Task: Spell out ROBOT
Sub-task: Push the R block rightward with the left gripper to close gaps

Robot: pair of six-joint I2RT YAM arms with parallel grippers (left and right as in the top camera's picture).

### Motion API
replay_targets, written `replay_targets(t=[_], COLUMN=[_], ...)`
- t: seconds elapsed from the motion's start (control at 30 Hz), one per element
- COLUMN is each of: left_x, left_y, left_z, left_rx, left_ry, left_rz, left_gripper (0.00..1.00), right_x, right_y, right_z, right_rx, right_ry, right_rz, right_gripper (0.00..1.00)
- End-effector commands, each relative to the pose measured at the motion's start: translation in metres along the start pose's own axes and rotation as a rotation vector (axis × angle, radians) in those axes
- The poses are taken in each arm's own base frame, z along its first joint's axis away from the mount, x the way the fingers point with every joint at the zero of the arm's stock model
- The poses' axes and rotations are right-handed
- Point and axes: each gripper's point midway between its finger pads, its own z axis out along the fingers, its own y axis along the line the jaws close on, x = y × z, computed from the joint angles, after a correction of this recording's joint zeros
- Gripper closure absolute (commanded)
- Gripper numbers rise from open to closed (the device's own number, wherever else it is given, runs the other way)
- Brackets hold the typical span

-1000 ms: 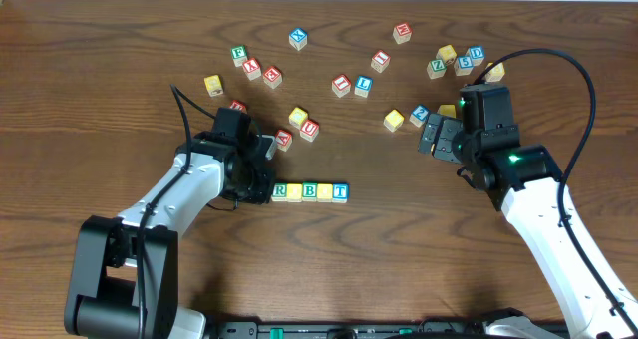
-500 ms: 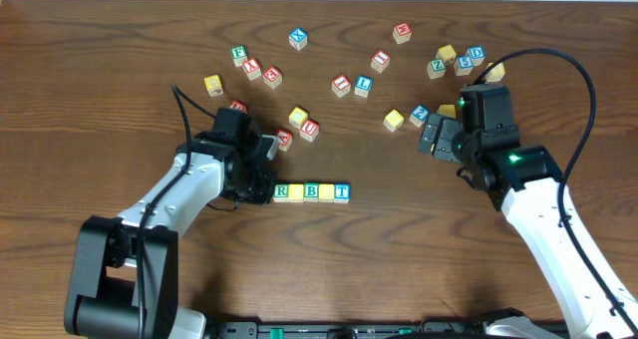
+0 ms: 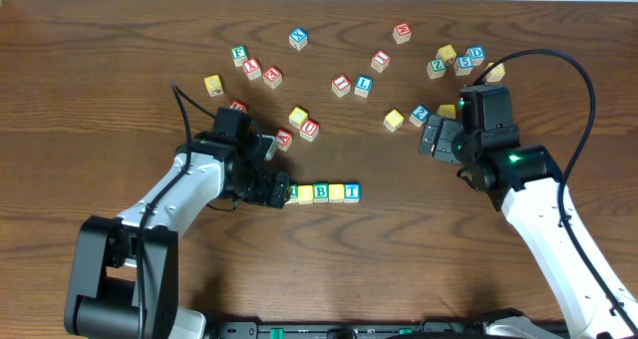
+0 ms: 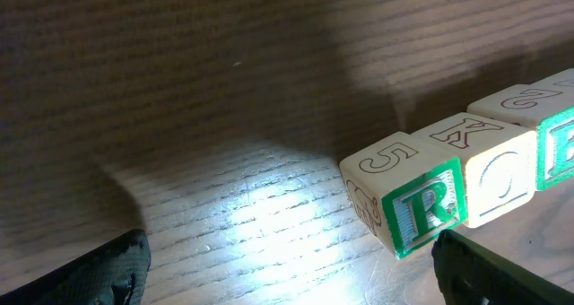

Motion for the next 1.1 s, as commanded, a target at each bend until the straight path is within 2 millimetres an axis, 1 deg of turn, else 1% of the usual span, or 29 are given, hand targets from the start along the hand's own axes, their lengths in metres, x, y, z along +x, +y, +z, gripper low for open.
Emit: replay_targets(t=[0.0, 0.57, 0.6, 0.67, 0.73, 0.77, 0.8, 0.83, 0.9, 0.93, 0.97, 1.07], left_x=[0.004, -0.004, -0.004, -0.004, -0.005, -0.005, -0.005, -0.005, -0.006, -0.007, -0.007, -0.007], left_y=[0.003, -0.001, 0.000, 0.003, 0.012, 0.015, 0.017, 0.017, 0.017, 0.017, 0.017, 0.017], left_z=[0.002, -0.010, -0.010, -0.011, -0.011, -0.011, -0.012, -0.012, -0.012, -0.012, -0.012, -0.012], left_rx=[-0.017, -0.017, -0.019, -0.041, -0.093, -0.109, -0.121, -0.121, -0.121, -0.121, -0.121, -0.120], left_ry=[0.012, -0.034, -0.035, -0.037, -0.040, -0.041, -0.042, -0.044, -0.046, -0.049, -0.049, -0.050], left_rz=[-0.008, 0.011, 0.011, 0.009, -0.019, -0.029, -0.032, -0.031, -0.031, -0.030, -0.030, -0.030], left_gripper=[0.01, 0.01, 0.01, 0.00, 0.01, 0.01, 0.04, 0.13, 0.44, 0.56, 0.65, 0.73], right_x=[-0.011, -0.010, -0.010, -0.010, -0.009, -0.008, -0.008, -0.008, -0.008, -0.008, -0.008, -0.008], right_y=[-0.001, -0.001, -0.001, -0.001, -0.002, -0.002, -0.002, -0.002, -0.003, -0.003, -0.002, -0.002], right_z=[-0.009, -0.009, -0.009, -0.009, -0.009, -0.009, -0.009, -0.009, -0.009, -0.009, -0.009, -0.009], right_rx=[0.001, 0.001, 0.001, 0.003, 0.004, 0.005, 0.007, 0.007, 0.007, 0.007, 0.007, 0.007], right_ry=[-0.035, -0.033, -0.033, -0.030, -0.026, -0.024, -0.022, -0.021, -0.021, -0.021, -0.021, -0.021], right_rz=[0.005, 0.003, 0.003, 0.002, 0.001, 0.001, 0.000, 0.000, 0.000, 0.000, 0.000, 0.000], right_gripper=[0.01, 0.02, 0.04, 0.14, 0.26, 0.29, 0.33, 0.33, 0.34, 0.36, 0.37, 0.37])
